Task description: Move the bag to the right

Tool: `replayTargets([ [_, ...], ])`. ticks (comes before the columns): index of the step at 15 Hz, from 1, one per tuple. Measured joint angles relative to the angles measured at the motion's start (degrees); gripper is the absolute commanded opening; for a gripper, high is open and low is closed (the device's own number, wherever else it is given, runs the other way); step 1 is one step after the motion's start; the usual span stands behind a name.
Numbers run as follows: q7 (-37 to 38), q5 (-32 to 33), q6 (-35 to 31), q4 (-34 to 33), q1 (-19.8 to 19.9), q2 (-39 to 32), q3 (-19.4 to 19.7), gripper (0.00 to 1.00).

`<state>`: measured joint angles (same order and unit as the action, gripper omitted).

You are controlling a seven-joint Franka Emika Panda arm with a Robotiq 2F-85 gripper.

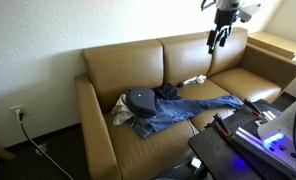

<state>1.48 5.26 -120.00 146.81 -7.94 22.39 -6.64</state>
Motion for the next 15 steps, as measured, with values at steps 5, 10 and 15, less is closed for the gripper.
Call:
replayTargets([
  [5, 2.1, 0.1, -1.1, -9.1, -2.8, -16.8, -5.0, 1.0],
  [10, 2.3, -0.3, -1.0, -8.9, -2.8, -16.2, -4.8, 1.0],
  [15, 5.8, -13.7, -6.0, -9.3, -3.0, -25.0, -4.5, 1.0],
])
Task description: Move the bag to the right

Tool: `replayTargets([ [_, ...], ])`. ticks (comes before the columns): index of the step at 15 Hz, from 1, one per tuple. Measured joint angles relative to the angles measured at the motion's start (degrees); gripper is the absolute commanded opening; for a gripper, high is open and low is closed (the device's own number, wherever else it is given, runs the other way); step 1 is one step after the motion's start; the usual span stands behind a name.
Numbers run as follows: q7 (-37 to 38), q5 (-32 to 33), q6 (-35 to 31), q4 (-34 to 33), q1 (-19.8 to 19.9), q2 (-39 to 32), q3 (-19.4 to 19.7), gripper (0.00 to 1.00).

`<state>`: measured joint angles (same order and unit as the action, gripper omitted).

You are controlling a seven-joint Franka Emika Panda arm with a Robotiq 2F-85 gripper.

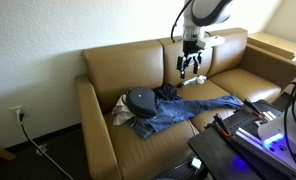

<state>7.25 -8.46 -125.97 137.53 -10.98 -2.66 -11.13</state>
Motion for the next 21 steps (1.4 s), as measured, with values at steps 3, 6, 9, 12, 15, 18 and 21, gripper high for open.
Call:
replayTargets([
  [3, 4.6, -9.0, -6.3, -3.1, -1.8, -8.3, -1.8, 1.0],
  [6, 9.3, -13.5, -11.6, -9.0, -4.6, -15.4, -4.0, 1.0],
  [9, 10.1, -13.5, -11.6, -12.8, -6.3, -18.2, -4.6, 1.0],
  [12, 10.6, -11.0, -11.1, -12.9, -6.4, -18.3, -4.1, 1.0],
  [15, 13.5, -12.4, -16.3, -13.0, -6.8, -21.1, -4.0, 1.0],
  [18, 14.9, -18.5, -27.1, -15.0, -7.3, -27.6, -5.4, 1.0],
  [21, 17.2, -19.5, -38.3, -19.1, -9.3, -34.8, -5.8, 1.0],
])
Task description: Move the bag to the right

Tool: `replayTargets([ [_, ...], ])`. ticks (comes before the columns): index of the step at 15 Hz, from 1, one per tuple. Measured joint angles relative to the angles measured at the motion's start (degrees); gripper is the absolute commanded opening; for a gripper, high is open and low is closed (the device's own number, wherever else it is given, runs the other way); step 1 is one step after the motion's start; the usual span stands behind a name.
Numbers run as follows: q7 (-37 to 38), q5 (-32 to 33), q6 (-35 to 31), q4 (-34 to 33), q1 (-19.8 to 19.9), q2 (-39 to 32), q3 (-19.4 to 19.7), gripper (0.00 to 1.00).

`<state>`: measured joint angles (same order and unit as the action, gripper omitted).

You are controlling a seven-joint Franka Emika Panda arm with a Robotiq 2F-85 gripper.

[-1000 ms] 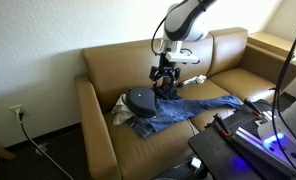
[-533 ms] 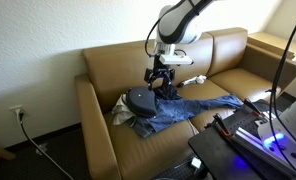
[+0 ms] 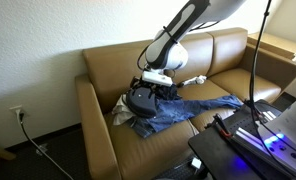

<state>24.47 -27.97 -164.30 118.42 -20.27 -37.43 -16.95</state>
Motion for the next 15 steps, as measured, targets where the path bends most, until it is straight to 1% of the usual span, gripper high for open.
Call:
replayTargets([
  [1, 1.2, 0.7, -3.3, -1.6, -1.4, -2.0, 0.7, 1.0],
  [3, 4.7, 4.1, -8.0, -5.3, -6.4, -5.7, 4.8, 1.0],
  [5, 8.2, 7.4, -9.9, -9.2, -12.8, -8.4, 10.6, 1.0],
  [8, 13.1, 10.6, -10.1, -14.9, -22.4, -11.9, 19.8, 1.0],
  [9, 13.8, 10.6, -10.1, -15.8, -23.7, -12.4, 20.8, 1.0],
  [15, 13.8, 10.6, -9.9, -15.7, -23.0, -12.6, 20.4, 1.0],
])
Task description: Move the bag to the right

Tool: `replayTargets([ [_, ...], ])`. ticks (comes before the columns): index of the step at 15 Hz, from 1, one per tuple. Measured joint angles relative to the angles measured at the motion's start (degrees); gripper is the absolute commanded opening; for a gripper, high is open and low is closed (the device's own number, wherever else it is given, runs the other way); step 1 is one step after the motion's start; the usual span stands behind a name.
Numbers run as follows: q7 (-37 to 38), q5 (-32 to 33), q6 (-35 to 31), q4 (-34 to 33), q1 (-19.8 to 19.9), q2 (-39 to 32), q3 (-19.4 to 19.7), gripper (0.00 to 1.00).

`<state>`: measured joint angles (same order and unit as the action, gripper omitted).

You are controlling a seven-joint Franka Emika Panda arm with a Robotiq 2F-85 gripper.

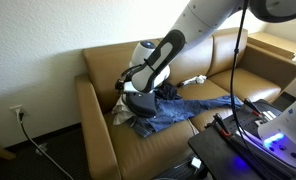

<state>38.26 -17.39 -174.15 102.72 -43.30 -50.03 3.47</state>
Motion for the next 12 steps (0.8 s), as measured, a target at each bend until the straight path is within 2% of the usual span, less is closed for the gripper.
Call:
replayTargets([
  [4, 3.9, -0.4, -1.0, -3.4, 0.1, -5.1, 0.4, 1.0],
  [9, 10.2, -2.5, -6.3, -13.6, 0.2, -15.9, 0.5, 1.0],
  [12, 12.9, -3.7, -7.2, -20.6, 0.1, -20.8, 1.1, 1.0],
])
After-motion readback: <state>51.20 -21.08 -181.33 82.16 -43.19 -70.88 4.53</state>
